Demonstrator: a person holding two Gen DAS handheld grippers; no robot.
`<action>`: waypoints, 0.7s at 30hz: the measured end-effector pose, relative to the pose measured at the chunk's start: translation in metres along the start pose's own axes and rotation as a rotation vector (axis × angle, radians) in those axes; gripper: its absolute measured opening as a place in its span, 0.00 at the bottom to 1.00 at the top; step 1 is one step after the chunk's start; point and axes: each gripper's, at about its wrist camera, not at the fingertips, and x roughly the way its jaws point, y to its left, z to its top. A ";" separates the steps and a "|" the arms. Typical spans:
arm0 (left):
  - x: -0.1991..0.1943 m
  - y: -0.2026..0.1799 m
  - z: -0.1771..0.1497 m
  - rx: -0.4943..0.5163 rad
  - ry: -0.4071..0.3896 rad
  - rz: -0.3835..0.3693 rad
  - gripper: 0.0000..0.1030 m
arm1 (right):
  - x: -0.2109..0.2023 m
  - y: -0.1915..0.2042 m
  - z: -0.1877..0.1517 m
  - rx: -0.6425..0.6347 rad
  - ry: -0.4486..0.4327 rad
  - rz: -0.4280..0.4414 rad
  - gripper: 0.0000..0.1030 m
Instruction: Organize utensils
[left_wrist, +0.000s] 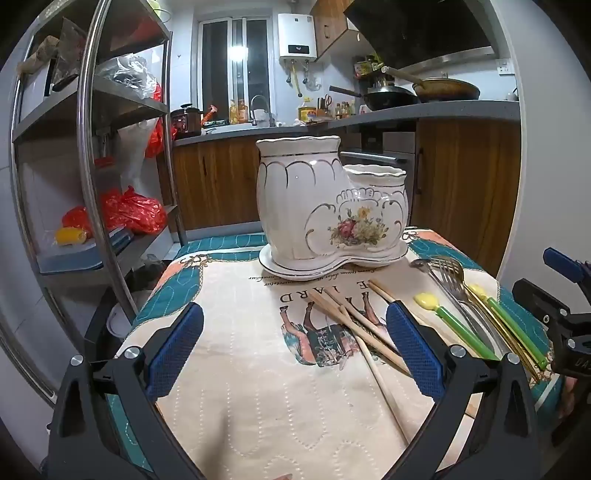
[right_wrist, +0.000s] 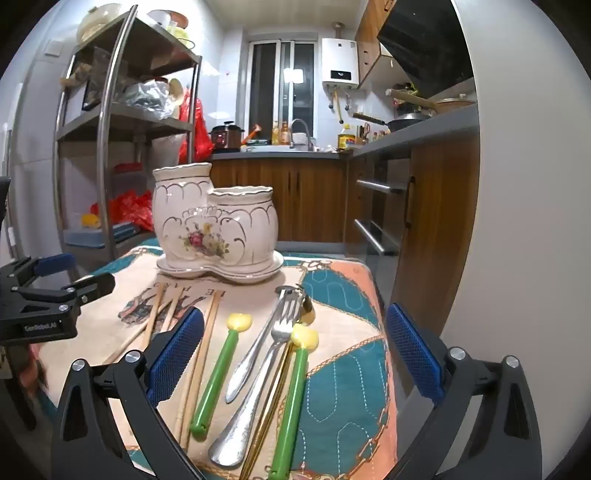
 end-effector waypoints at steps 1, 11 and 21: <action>0.000 -0.001 0.000 0.003 0.001 0.001 0.95 | 0.000 0.000 0.000 0.000 -0.002 0.000 0.95; -0.003 0.001 0.002 -0.013 -0.009 -0.013 0.95 | 0.001 -0.003 0.000 0.010 0.002 0.003 0.95; -0.003 0.002 0.002 -0.013 -0.010 -0.015 0.95 | 0.000 0.000 0.000 0.009 0.004 0.003 0.95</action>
